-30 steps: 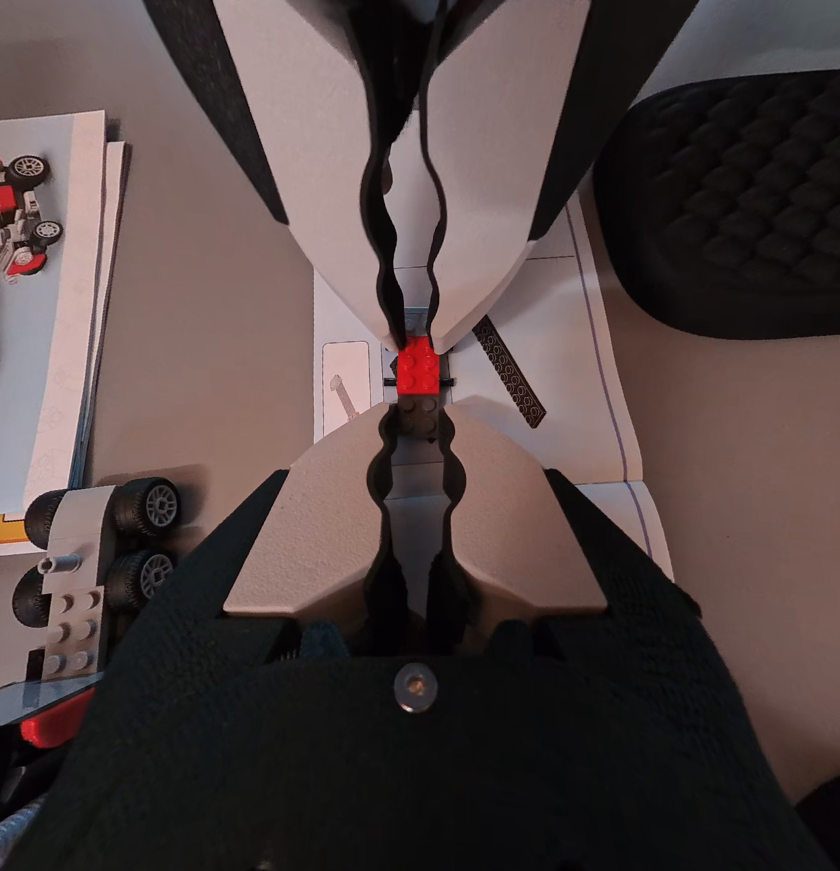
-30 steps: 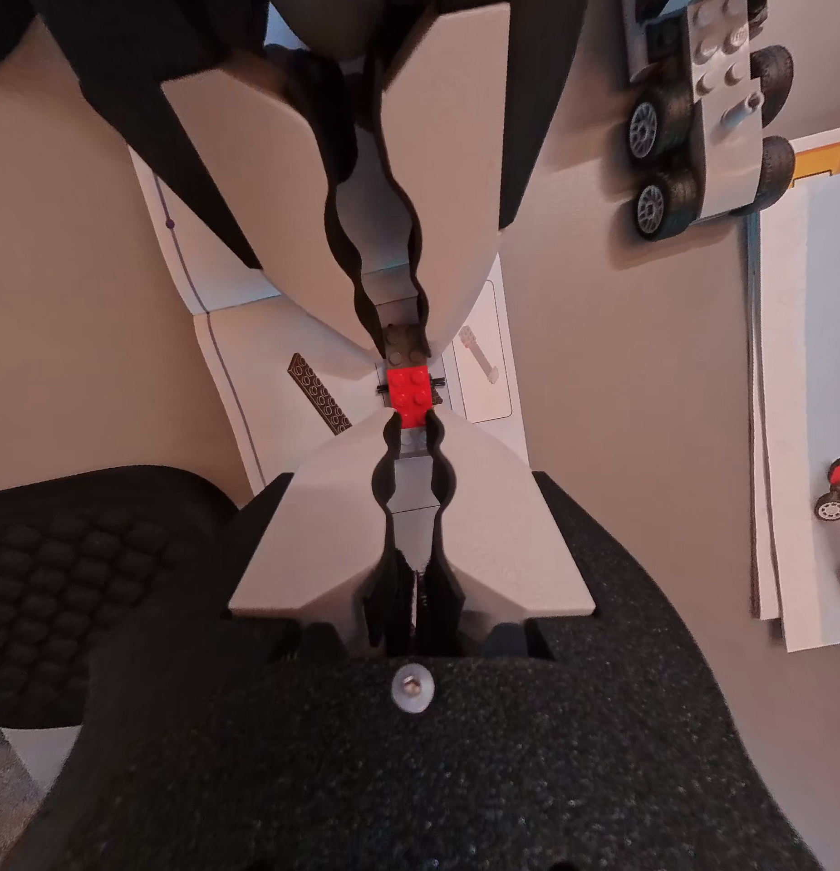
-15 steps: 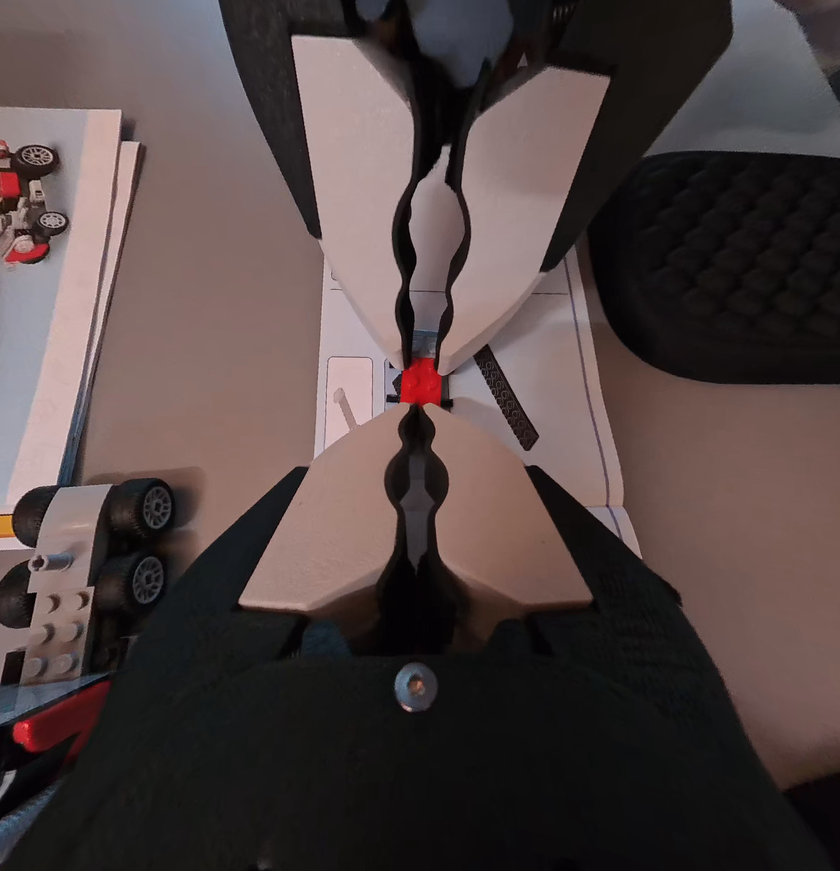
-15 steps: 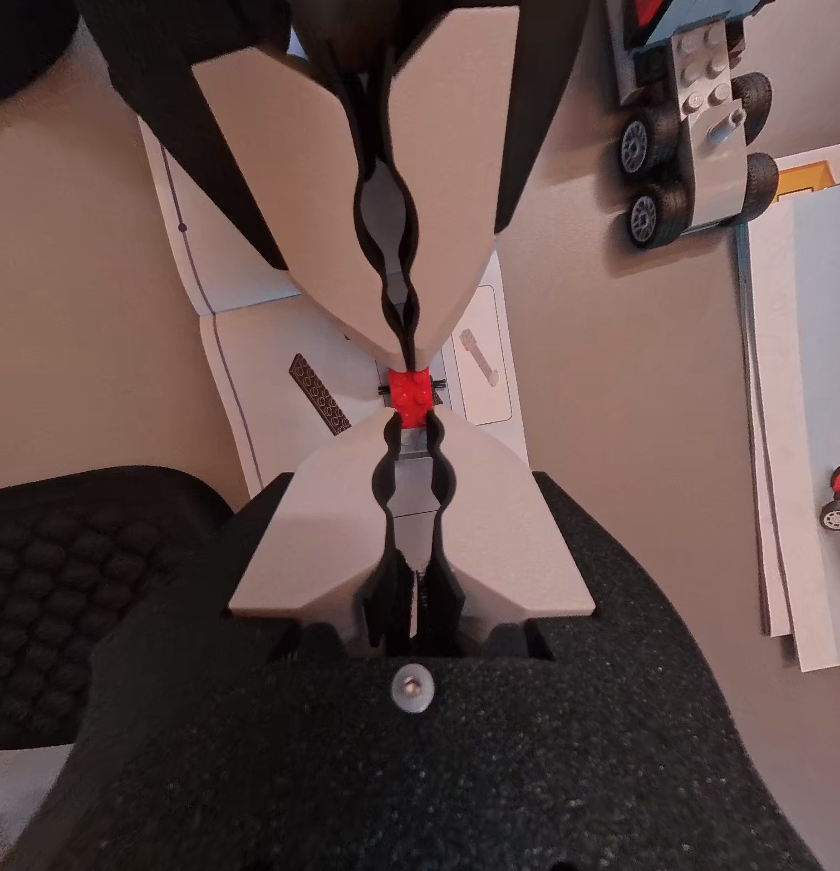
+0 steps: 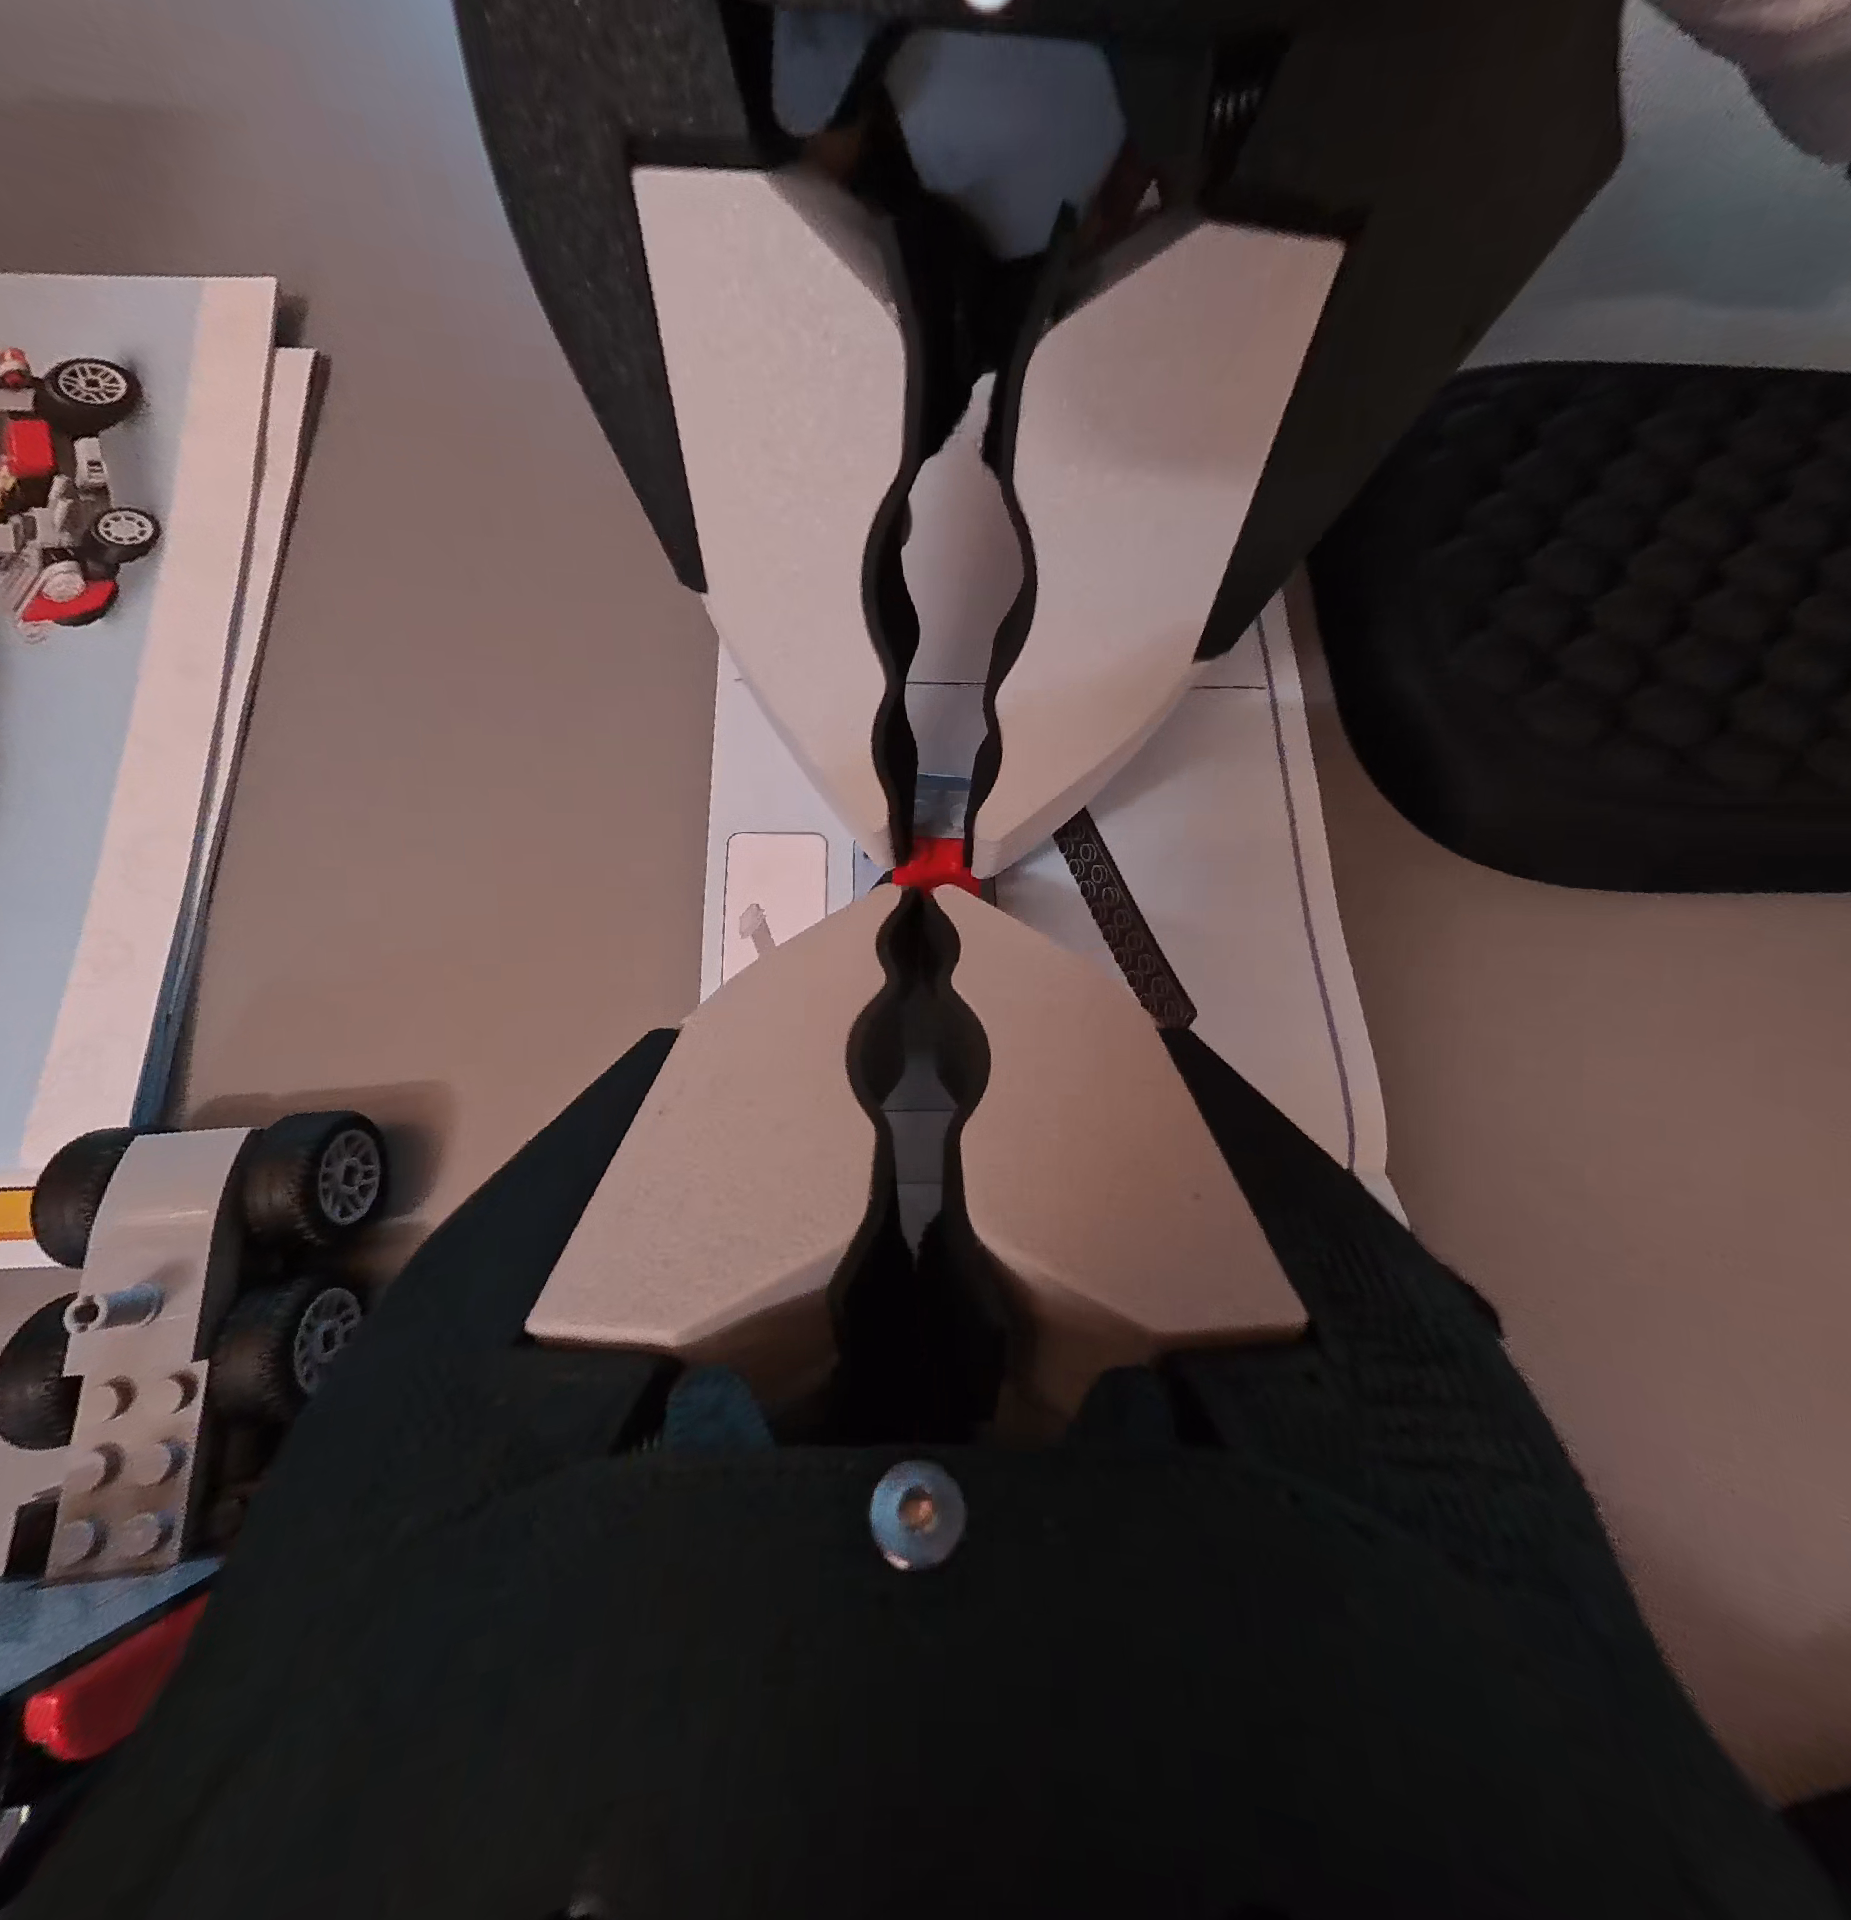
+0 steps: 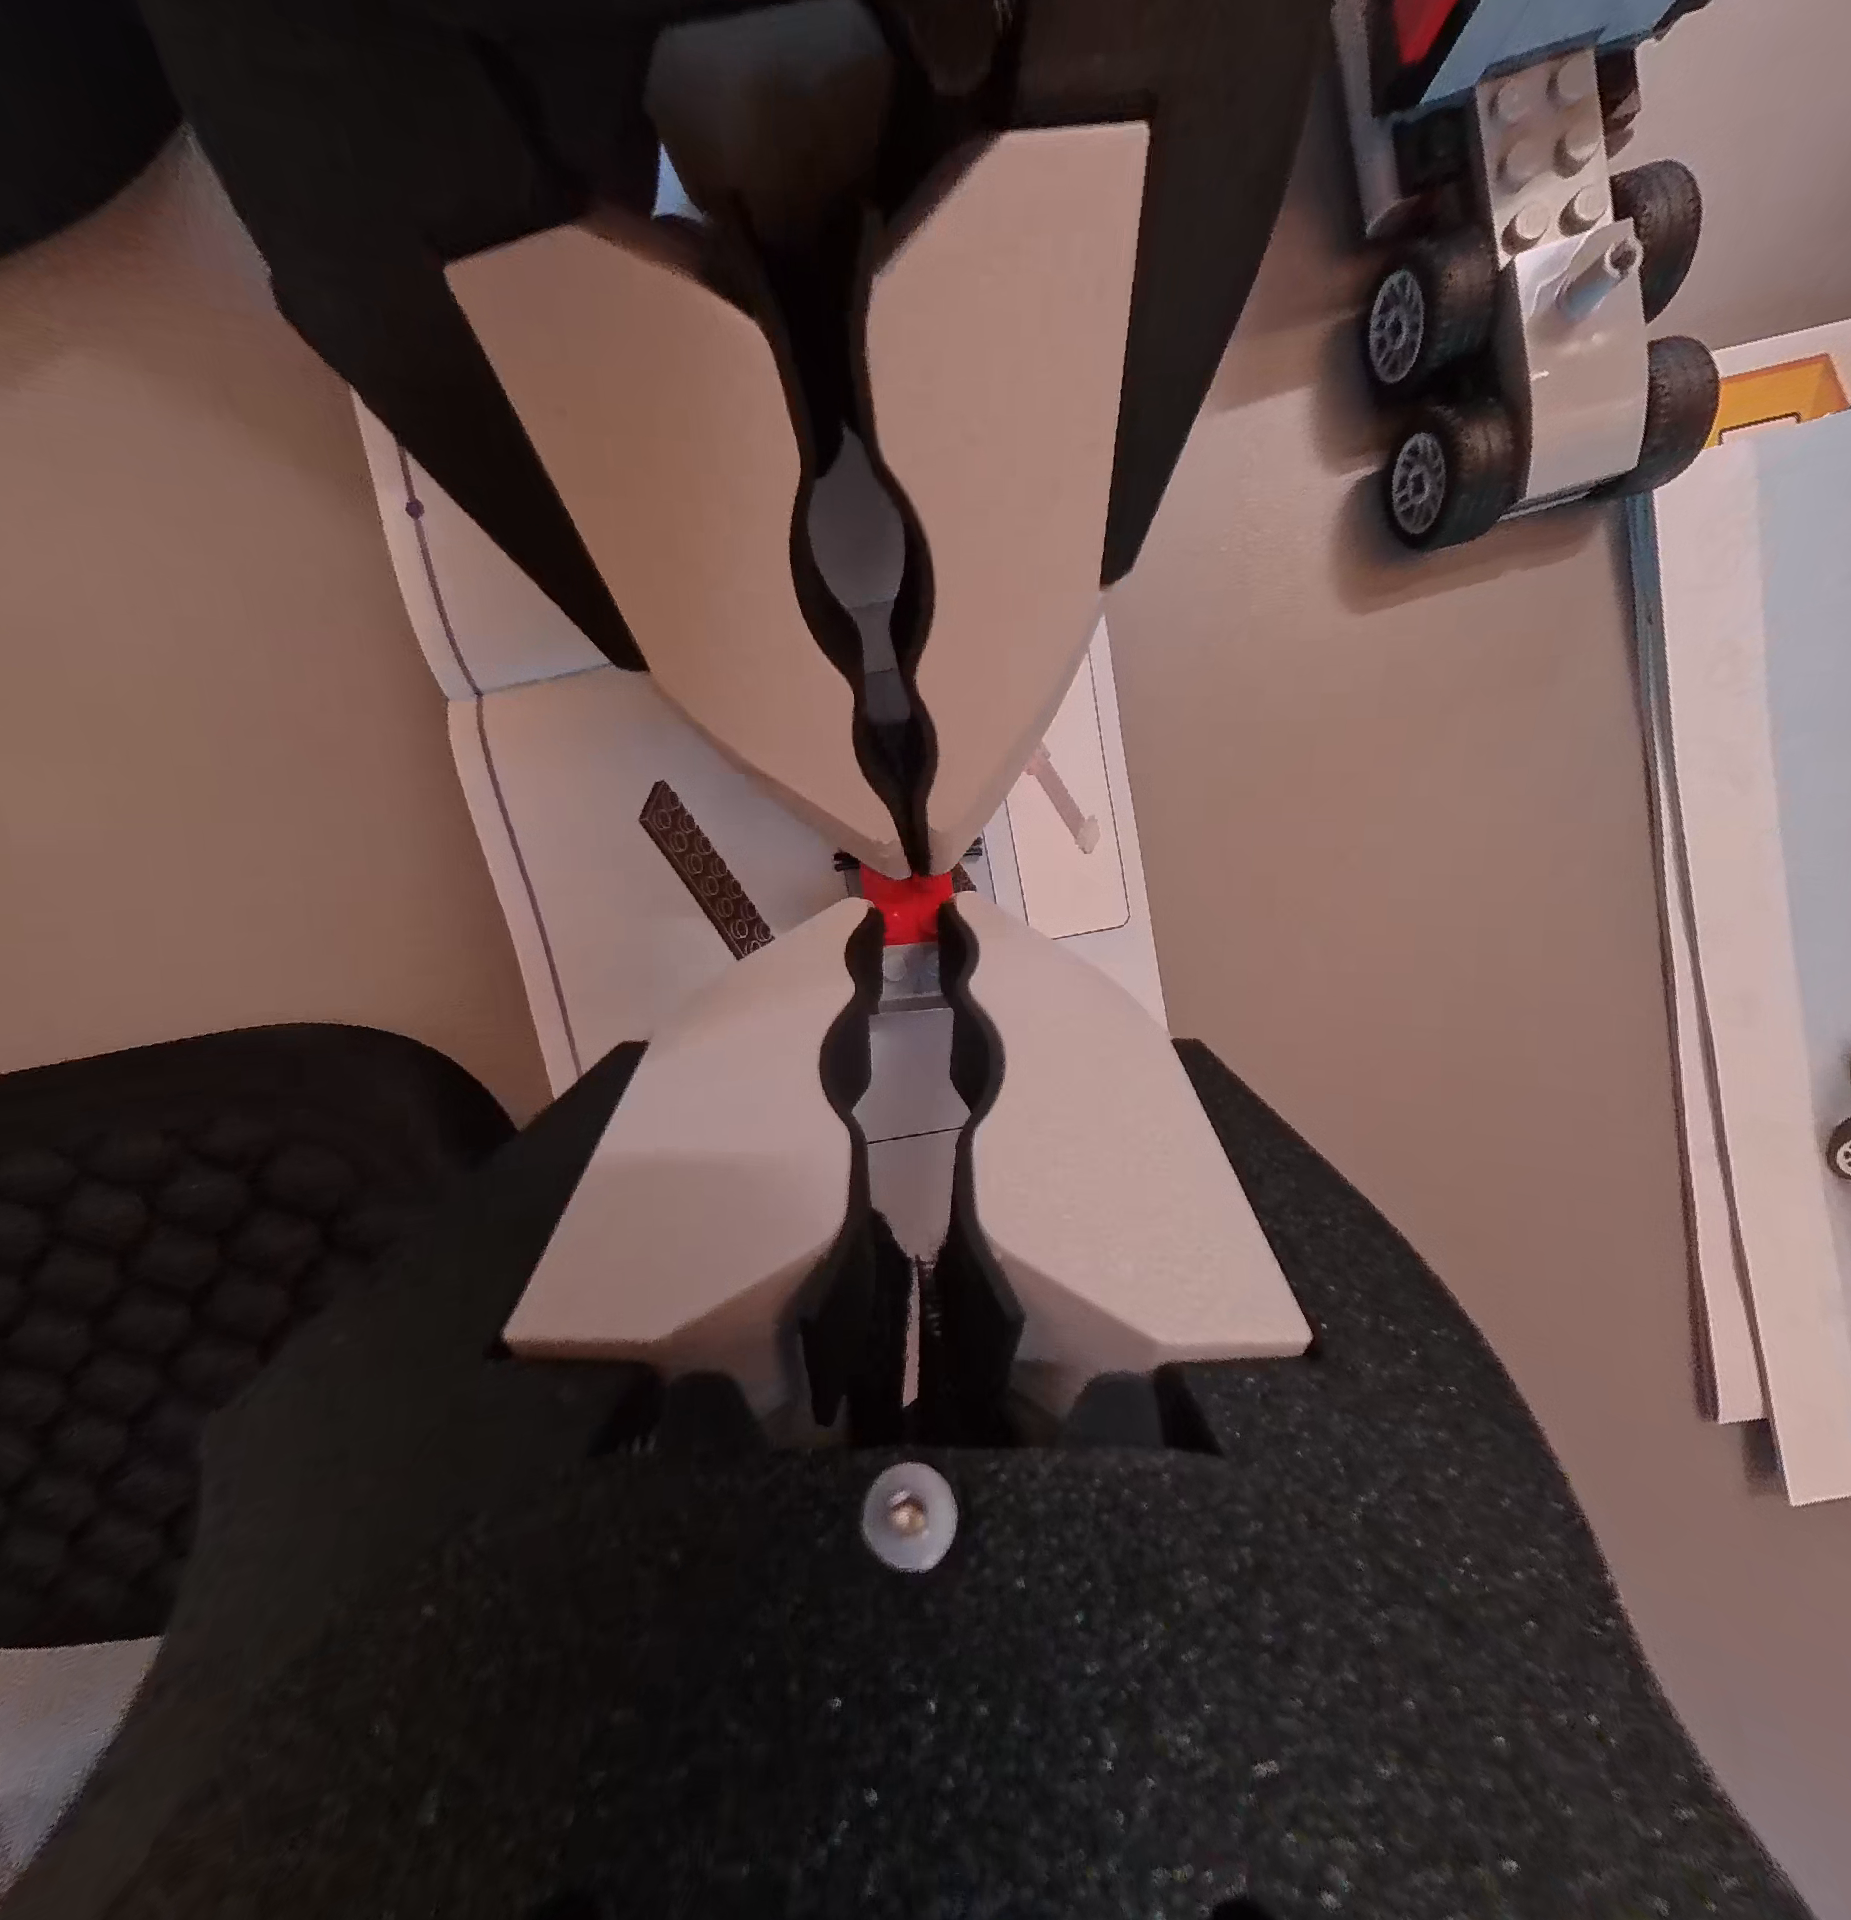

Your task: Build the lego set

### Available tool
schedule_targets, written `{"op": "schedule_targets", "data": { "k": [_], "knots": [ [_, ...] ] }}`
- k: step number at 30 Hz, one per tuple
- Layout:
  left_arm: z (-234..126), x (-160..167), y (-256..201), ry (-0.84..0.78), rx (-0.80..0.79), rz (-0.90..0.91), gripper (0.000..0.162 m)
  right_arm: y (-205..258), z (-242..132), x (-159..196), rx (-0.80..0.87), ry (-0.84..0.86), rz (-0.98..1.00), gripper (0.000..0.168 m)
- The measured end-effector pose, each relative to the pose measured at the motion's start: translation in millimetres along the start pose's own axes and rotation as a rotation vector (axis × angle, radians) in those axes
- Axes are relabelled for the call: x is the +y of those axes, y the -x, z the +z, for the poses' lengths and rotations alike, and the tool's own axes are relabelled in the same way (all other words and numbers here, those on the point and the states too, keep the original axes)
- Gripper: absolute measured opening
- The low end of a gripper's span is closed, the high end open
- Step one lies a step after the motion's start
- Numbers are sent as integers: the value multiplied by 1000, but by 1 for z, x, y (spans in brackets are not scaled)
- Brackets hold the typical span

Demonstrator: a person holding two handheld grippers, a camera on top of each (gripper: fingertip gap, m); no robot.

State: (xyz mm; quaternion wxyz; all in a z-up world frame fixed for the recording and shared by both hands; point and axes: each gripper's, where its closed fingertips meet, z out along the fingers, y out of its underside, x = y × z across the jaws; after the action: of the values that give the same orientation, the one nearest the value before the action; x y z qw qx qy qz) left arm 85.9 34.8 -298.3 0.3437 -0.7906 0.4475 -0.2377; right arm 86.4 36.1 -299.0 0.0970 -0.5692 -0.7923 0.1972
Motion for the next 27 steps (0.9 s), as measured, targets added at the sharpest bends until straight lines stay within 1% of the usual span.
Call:
{"op": "schedule_targets", "data": {
  "k": [5,8,10,12,13,14,15,16,20,24,27],
  "knots": [
    [0,0,0,14,-11,3,0,0,0,0,-6,-34,20,11],
    [0,0,1,19,-17,2,0,0,0,0,14,-19,2,11],
    [-9,0,5,51,-69,35,5,0,0,-1,9,-20,0,10],
    [-32,-7,11,31,-154,56,21,0,0,-1,10,-31,-51,10],
    [-48,-13,10,-8,-177,51,24,0,-1,-1,9,-39,-58,10],
    [-65,-17,7,-42,-195,40,25,2,-2,0,-3,-46,-55,14],
    [-82,-17,3,-64,-213,26,26,3,-4,-3,-16,-73,-42,21],
    [-100,-15,0,-77,-238,9,26,3,-7,-7,-14,-114,-28,22],
    [-156,13,-10,-90,-305,-82,33,0,-18,-21,33,-251,-8,27],
    [-203,48,-9,-94,-358,-231,38,2,-12,-26,41,-335,11,31],
    [-241,56,-19,-134,-408,-288,41,6,-6,-23,27,-371,30,34]
  ]
}}
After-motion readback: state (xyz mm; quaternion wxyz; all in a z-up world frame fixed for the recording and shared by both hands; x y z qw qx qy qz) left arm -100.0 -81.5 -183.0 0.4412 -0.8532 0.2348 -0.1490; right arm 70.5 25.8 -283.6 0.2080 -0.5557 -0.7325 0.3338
